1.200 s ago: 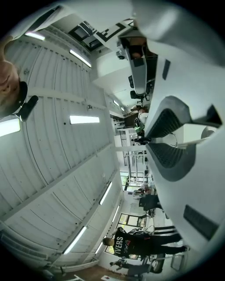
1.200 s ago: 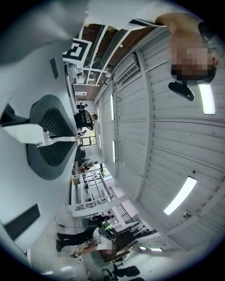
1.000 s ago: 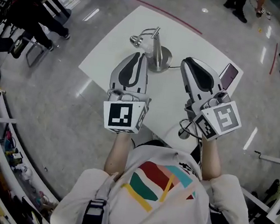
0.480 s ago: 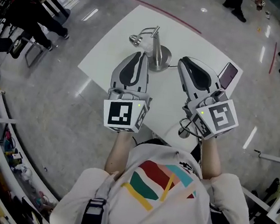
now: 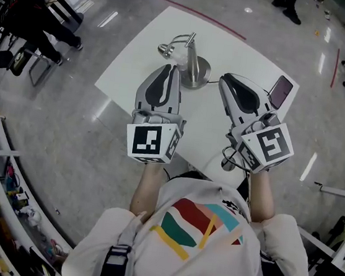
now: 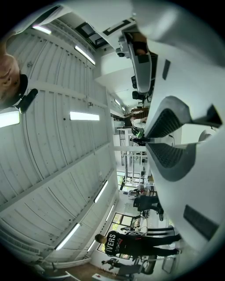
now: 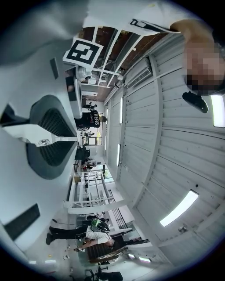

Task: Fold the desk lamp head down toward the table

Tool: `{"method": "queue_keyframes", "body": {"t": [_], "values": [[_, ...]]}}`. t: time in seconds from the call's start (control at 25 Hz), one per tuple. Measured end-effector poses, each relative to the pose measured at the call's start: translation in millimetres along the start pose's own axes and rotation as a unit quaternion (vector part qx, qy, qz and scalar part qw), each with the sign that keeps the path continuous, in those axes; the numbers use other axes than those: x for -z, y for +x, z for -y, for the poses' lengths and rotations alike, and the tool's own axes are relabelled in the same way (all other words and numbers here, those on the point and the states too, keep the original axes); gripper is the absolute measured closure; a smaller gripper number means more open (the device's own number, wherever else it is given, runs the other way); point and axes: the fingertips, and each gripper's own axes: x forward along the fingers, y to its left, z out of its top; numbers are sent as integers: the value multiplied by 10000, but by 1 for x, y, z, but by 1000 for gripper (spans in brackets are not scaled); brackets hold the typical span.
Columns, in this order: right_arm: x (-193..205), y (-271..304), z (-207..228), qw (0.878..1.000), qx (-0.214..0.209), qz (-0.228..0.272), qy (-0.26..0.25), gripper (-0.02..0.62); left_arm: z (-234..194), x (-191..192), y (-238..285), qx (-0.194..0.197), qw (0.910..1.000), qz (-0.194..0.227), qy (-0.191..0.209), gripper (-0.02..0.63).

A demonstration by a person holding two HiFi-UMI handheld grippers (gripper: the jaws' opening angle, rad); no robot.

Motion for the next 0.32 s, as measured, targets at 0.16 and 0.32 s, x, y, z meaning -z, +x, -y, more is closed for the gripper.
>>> {"method": "queue_keyframes", "body": {"t": [0.16,0.32], "values": [[2,4,-2,10000,-1,-16,30,557,-8,1,0,-46,10000,-1,-8,523],[-2,9,-4,10000,-13,43,4,557,-15,-2,2,-82,10000,51,-12,523]]}}
